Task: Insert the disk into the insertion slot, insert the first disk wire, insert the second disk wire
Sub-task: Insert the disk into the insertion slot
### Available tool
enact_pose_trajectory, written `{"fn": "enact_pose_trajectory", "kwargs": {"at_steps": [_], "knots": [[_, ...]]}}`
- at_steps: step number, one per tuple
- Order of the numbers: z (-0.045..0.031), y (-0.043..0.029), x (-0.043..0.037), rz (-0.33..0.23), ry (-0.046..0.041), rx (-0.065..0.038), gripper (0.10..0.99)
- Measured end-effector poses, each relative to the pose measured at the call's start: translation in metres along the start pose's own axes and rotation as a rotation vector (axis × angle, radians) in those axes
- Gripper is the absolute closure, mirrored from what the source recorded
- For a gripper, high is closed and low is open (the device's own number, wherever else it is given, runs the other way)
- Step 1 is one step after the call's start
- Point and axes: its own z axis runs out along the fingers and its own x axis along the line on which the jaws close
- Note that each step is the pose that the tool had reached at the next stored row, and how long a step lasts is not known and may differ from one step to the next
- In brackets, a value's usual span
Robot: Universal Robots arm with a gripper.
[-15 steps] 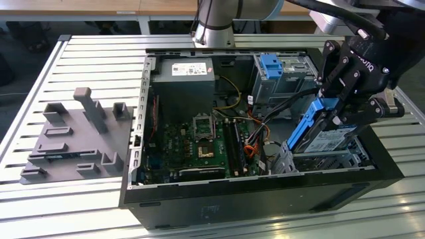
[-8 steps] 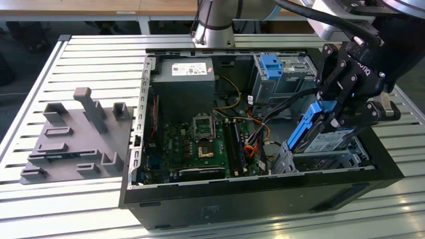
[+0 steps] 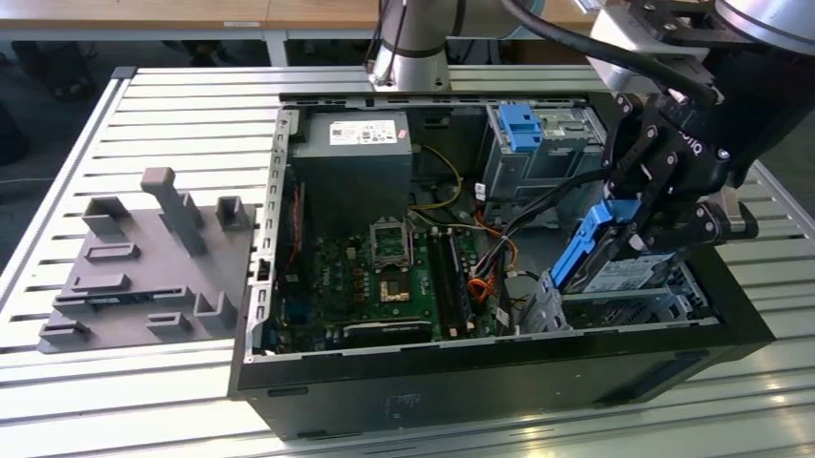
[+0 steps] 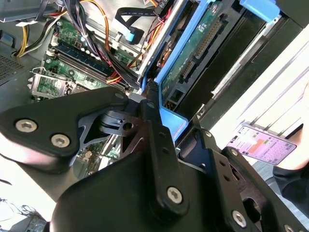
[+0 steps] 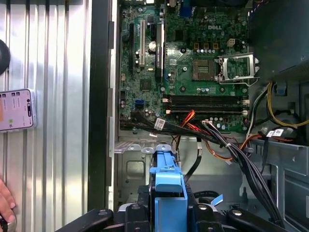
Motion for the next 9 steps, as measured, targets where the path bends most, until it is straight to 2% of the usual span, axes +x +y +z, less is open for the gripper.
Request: {"fn": "enact_pose_trajectory", "kwargs": {"at_steps": [9], "knots": [[0.0083, -0.0003, 0.0000, 0.000, -0.0005, 0.000, 0.722]]}}
